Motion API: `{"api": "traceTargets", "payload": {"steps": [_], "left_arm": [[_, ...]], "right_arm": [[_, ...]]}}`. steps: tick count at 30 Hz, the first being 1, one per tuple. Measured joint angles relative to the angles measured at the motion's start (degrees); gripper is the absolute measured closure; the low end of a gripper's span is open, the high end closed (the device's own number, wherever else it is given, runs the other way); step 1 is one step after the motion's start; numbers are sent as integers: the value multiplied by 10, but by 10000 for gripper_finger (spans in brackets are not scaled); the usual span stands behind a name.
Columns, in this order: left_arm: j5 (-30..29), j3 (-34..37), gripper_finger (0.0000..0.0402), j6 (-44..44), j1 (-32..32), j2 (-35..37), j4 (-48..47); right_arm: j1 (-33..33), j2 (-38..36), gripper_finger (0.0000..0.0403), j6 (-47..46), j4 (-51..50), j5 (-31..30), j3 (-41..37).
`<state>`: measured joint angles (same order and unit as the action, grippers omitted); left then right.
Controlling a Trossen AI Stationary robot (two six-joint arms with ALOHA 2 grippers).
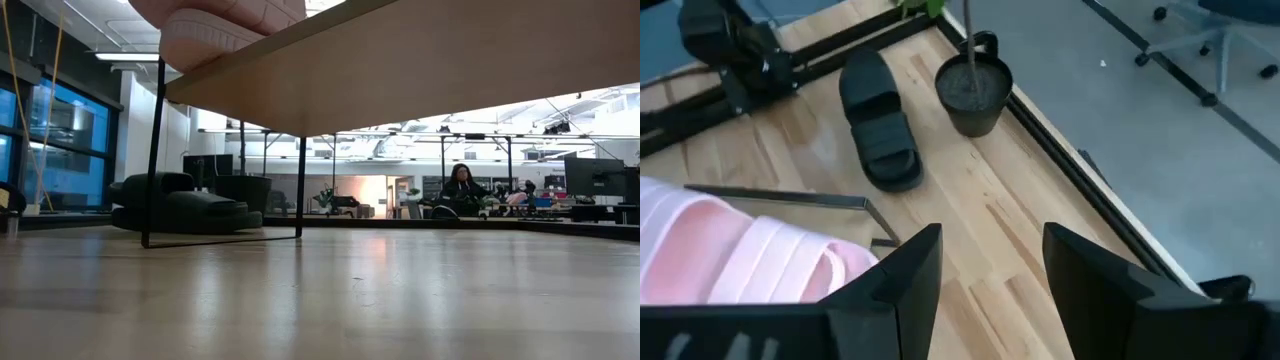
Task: Pick and place slides into the shelf
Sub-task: Put the black pair of slides on the shelf
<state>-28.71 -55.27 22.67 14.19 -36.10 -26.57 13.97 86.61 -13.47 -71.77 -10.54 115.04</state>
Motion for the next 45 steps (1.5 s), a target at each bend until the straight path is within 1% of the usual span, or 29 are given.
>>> {"api": "traceTargets", "payload": {"steps": [5, 9, 13, 17, 22, 27, 32, 37, 41, 45], "left_arm": [[125, 0, 268, -33, -96, 1, -7], [214, 0, 268, -55, -177, 3, -33], [284, 0, 268, -76, -259, 4, -60], [364, 0, 268, -100, -335, 3, -69], [430, 0, 268, -132, -417, 3, -103], [468, 0, 268, -175, -486, 3, -171], [495, 0, 268, -199, -541, 3, -194], [501, 0, 268, -228, -589, 3, -233], [501, 0, 268, -256, -619, -2, -282], [488, 0, 268, -280, -643, -10, -315]], "right_arm": [[3, 0, 236, -35, 3, -20, 0], [3, 0, 236, -58, 3, -31, 0], [3, 0, 236, -67, 3, -33, 0], [3, 0, 236, -73, 3, -55, 0], [3, 0, 236, -76, 3, -60, 0], [3, 0, 236, -90, 3, -63, 0], [3, 0, 236, -101, 3, -63, 0], [3, 0, 236, -107, 3, -66, 0], [3, 0, 236, -107, 3, -69, 0], [3, 0, 236, -116, 3, -69, 0]]}}
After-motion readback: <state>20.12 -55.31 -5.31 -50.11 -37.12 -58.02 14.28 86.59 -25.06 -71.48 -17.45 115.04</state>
